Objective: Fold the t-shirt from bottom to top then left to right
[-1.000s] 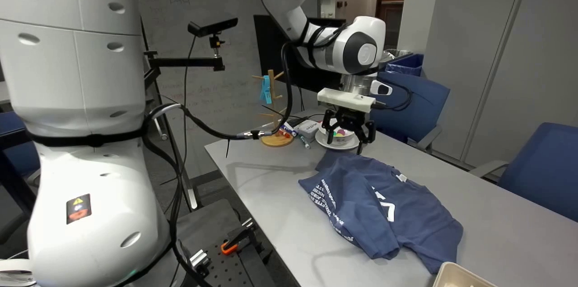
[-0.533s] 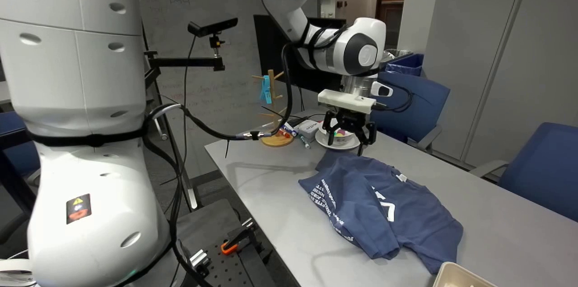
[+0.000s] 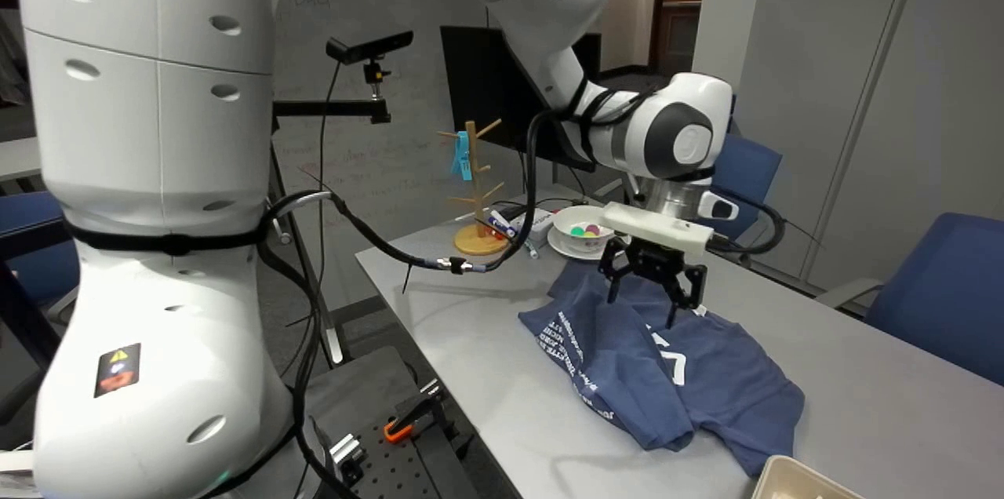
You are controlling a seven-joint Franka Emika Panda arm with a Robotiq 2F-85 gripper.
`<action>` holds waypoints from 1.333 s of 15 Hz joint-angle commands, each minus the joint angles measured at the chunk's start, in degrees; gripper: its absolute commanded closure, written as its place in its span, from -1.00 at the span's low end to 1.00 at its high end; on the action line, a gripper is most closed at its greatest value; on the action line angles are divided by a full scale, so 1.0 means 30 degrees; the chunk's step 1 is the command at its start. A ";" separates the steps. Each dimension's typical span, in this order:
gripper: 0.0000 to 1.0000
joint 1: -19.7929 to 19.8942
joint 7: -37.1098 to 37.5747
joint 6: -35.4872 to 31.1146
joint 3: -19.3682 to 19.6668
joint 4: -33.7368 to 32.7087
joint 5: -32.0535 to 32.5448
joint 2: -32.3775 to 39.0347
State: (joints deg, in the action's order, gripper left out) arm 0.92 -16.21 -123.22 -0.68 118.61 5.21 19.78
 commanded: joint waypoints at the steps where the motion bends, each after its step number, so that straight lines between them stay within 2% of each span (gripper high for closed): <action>1: -1.00 0.1331 -0.2622 -0.1308 -0.0027 0.0417 -0.0453 0.0976; 5: -1.00 0.1949 -0.2969 -0.2440 0.0108 0.0446 0.0024 0.2456; 13: -0.94 0.1602 -0.0184 -0.4949 0.1528 -0.0379 0.2232 0.5214; 15: -0.82 0.1593 0.0105 -0.5151 0.1739 -0.0547 0.2356 0.5531; 18: -0.52 0.1618 0.0419 -0.5206 0.1817 -0.0903 0.2319 0.5901; 20: -0.49 0.1613 0.0541 -0.5191 0.1783 -0.1198 0.2260 0.6104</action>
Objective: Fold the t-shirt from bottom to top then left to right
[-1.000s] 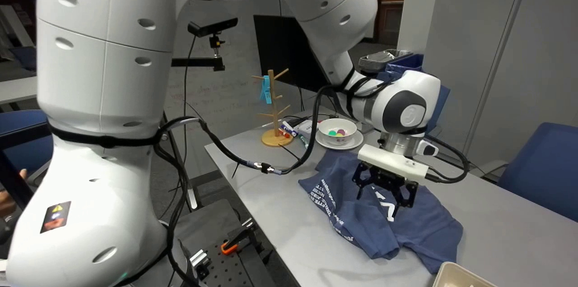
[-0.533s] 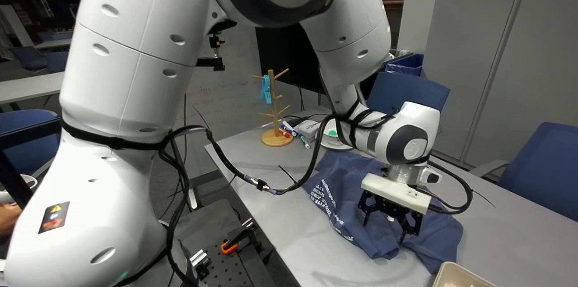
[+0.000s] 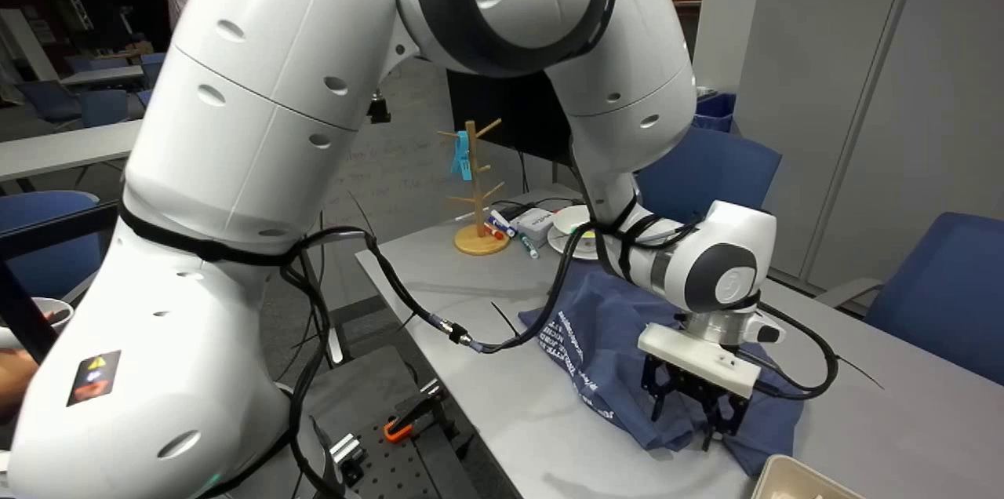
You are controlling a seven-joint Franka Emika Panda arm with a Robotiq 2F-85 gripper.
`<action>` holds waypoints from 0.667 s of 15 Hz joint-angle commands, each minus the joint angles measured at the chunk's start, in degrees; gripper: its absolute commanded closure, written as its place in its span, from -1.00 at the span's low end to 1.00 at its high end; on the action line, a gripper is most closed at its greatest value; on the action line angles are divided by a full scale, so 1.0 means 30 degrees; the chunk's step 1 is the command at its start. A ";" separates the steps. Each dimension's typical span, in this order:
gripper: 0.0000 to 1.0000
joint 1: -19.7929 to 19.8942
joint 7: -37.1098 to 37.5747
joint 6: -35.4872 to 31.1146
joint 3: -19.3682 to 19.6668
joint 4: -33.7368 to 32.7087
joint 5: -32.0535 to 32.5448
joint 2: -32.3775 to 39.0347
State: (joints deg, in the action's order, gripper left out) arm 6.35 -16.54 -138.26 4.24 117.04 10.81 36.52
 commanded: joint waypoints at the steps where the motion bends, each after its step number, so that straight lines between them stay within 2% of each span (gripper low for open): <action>1: -0.39 -0.0205 0.0734 -0.0168 0.0130 -0.0826 0.0367 0.0631; 3: -0.29 -0.0198 0.0823 -0.0155 0.0102 -0.1074 0.0314 0.0784; 4: -0.33 -0.0182 0.0878 -0.0128 0.0082 -0.1204 0.0263 0.0874; 5: -0.24 -0.0180 0.0944 -0.0117 0.0073 -0.1327 0.0229 0.0957; 6: -0.06 -0.0176 0.1010 -0.0123 0.0058 -0.1419 0.0194 0.1027; 7: 0.27 -0.0194 0.1089 -0.0124 0.0062 -0.1519 0.0190 0.1108; 10: 0.74 -0.0182 0.1287 -0.0046 0.0099 -0.1721 0.0148 0.1224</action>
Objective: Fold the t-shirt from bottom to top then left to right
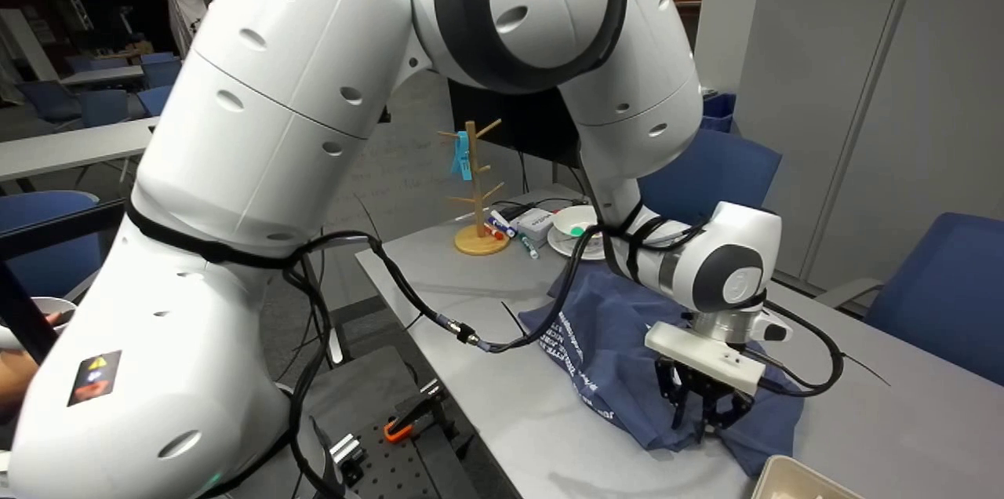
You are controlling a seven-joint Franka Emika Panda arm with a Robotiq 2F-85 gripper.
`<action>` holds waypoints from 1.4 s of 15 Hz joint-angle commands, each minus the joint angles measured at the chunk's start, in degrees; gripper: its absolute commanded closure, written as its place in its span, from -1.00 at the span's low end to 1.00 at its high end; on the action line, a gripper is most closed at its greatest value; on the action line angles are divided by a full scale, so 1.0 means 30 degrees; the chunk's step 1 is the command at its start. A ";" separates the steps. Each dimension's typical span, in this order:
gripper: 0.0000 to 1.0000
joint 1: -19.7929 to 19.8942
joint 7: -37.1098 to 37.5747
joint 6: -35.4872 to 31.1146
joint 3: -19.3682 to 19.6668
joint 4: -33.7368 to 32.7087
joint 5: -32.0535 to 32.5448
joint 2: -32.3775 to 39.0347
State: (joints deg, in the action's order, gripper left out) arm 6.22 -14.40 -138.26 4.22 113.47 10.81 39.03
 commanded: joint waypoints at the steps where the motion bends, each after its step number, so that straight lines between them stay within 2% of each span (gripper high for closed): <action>1: 0.92 -0.0149 0.0670 -0.0030 0.0137 -0.0573 0.0152 0.0396; 2: 1.00 -0.0171 0.0756 -0.0024 0.0165 -0.0600 0.0182 0.0387; 5: 1.00 -0.0526 0.1241 0.0198 0.0253 -0.0464 0.0386 -0.0133; 7: 0.99 -0.1496 0.2039 0.1229 0.0676 -0.0460 0.1191 -0.0859; 13: 0.99 -0.4826 0.5269 0.4985 0.1448 -0.1596 0.6440 -0.3154; 16: 0.99 -0.5352 0.7618 0.4317 0.1491 -0.2826 0.8880 -0.2757; 18: 0.99 -0.5149 0.9533 0.3398 0.1552 -0.3406 0.9963 -0.2072; 21: 0.99 -0.4539 1.2063 0.1573 0.1830 -0.3741 1.0361 -0.1067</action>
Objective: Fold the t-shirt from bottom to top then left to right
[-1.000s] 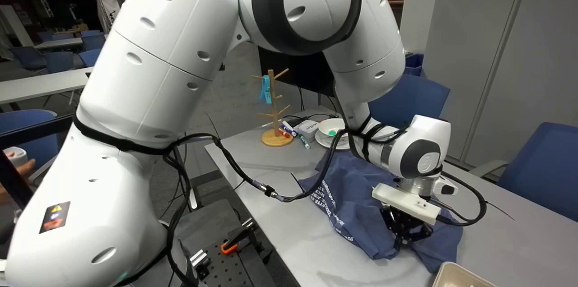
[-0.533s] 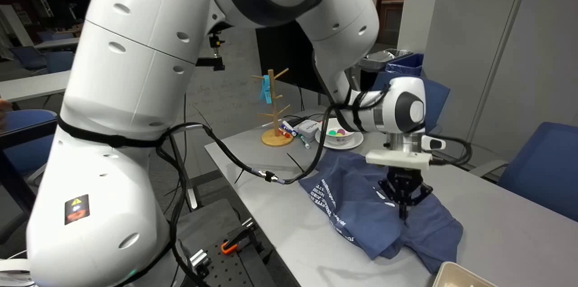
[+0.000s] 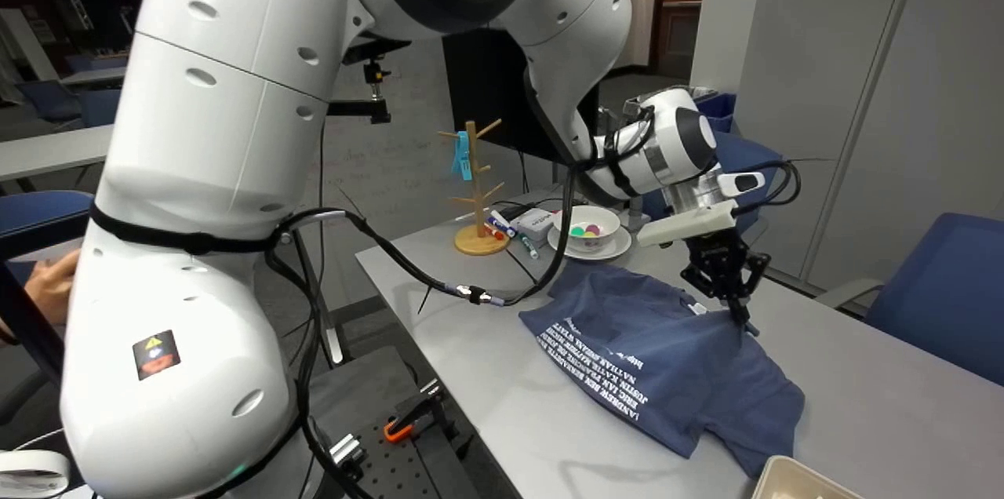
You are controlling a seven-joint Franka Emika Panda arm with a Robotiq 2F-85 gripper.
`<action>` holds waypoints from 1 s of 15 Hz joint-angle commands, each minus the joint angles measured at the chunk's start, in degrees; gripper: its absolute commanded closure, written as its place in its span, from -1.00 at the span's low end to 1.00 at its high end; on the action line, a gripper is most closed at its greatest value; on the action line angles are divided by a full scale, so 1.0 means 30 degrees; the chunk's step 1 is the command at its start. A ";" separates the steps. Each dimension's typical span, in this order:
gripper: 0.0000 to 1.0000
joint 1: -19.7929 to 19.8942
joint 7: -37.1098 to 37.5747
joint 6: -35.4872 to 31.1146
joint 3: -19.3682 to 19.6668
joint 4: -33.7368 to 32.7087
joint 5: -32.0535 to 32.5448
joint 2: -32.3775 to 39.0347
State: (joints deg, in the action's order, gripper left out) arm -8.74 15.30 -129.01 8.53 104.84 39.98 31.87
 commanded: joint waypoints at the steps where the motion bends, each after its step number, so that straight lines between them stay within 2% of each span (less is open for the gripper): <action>1: 0.99 0.0612 0.2712 -0.1987 0.0487 -0.1026 0.0304 0.1661; 7: 0.99 0.0647 0.6117 -0.4616 0.1683 -0.2067 -0.0448 0.3273; 12: 0.99 -0.0054 0.8156 -0.4985 0.2435 -0.3274 -0.0074 0.4278; 13: 0.45 -0.0131 0.8319 -0.4749 0.2453 -0.3480 -0.0149 0.4449; 14: 0.42 -0.0209 0.8365 -0.4600 0.2449 -0.3577 -0.0167 0.4546; 15: 0.28 -0.0322 0.8453 -0.4581 0.2485 -0.3594 -0.0100 0.4588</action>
State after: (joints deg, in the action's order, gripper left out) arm -7.87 38.93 -143.58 14.43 96.91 39.80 43.32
